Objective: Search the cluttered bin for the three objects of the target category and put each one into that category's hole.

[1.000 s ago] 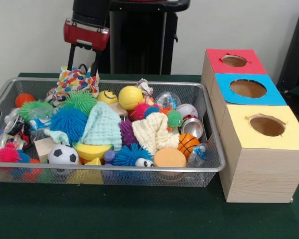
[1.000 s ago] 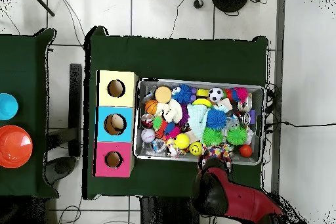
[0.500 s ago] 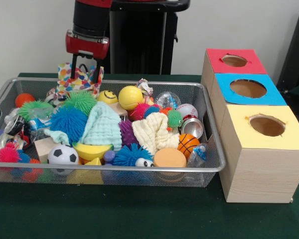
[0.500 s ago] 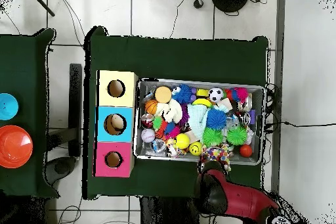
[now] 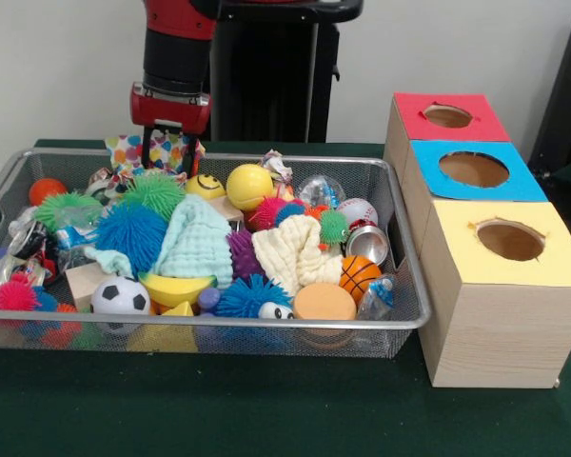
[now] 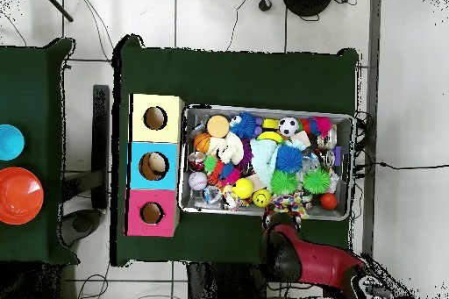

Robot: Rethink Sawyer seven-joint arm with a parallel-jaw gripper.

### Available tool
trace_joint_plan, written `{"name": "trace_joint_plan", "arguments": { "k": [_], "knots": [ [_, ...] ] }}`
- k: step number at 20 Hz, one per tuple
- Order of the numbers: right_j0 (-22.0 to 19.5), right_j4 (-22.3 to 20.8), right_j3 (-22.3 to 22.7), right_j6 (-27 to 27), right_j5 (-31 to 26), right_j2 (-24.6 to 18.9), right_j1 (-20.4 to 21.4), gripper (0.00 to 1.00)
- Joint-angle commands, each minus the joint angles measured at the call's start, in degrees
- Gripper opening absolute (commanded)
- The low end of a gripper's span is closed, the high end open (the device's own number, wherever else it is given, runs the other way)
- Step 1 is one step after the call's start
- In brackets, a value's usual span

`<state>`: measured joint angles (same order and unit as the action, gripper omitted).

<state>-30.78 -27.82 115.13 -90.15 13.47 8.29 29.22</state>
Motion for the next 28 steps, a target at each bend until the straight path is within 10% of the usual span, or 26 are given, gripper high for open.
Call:
{"name": "trace_joint_plan", "arguments": {
  "k": [1, 7, 8, 28],
  "knots": [
    [-1.1, -2.9, -6.7, -6.4, 3.8, -3.9, -5.3, 1.00],
    [-1.5, -3.5, -6.8, -6.6, 5.0, -3.6, -5.7, 1.00],
    [-1.7, -3.7, -6.7, -6.5, 4.9, -3.8, -5.6, 0.00],
    [8.3, 5.6, 1.3, -10.7, -7.8, -3.2, 9.1, 0.00]
  ]
}}
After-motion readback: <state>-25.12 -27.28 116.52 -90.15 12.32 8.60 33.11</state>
